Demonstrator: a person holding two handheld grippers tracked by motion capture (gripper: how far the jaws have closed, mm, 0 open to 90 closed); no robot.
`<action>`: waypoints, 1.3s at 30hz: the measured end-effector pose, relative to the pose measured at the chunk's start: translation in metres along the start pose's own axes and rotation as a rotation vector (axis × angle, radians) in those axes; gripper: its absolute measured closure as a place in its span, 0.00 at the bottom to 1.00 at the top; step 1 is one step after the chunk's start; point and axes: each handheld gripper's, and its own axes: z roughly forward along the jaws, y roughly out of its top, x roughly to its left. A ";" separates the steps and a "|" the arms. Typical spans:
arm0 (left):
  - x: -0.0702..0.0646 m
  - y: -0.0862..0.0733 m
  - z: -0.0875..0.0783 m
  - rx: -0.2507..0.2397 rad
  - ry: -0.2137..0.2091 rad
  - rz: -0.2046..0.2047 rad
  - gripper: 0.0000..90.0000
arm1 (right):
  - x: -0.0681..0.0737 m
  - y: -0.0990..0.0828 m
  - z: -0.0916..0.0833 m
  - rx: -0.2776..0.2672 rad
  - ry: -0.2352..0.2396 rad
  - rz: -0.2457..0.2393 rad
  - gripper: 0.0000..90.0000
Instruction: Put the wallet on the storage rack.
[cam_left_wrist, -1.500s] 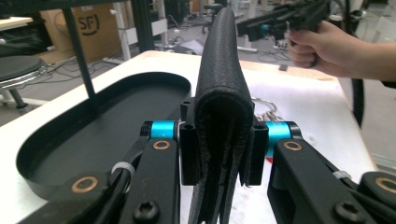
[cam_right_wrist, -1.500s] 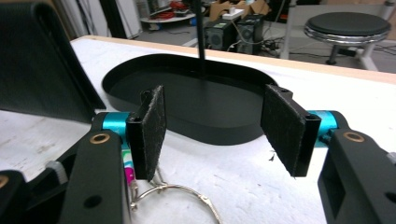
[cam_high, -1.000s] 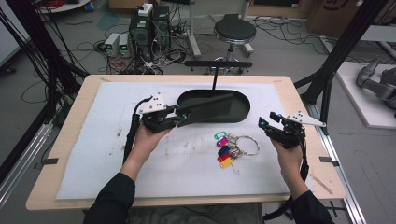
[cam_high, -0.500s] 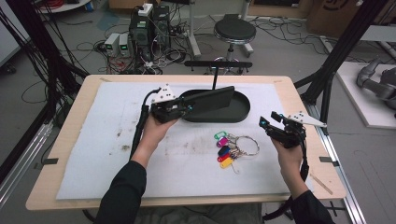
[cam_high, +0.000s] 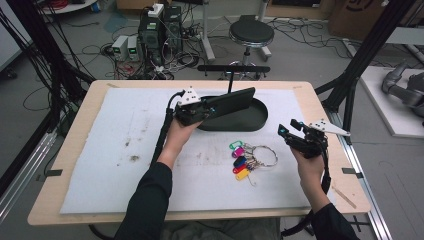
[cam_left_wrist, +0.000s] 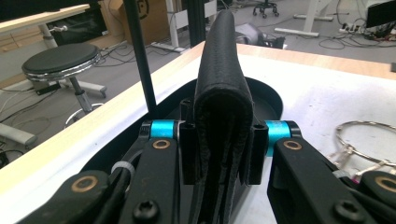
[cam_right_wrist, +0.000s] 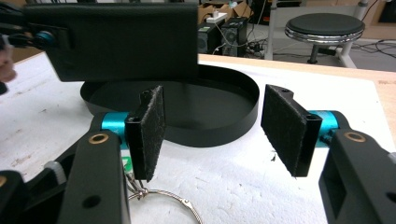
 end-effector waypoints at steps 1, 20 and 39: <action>0.000 -0.001 0.003 -0.002 0.004 -0.004 0.82 | 0.000 0.000 0.000 -0.001 0.000 0.000 0.45; 0.010 -0.030 0.033 -0.032 0.047 -0.116 0.82 | 0.001 0.000 0.002 0.003 0.007 -0.008 0.45; 0.012 -0.039 0.039 0.030 0.039 -0.123 0.80 | 0.001 0.000 0.002 0.005 0.011 -0.009 0.45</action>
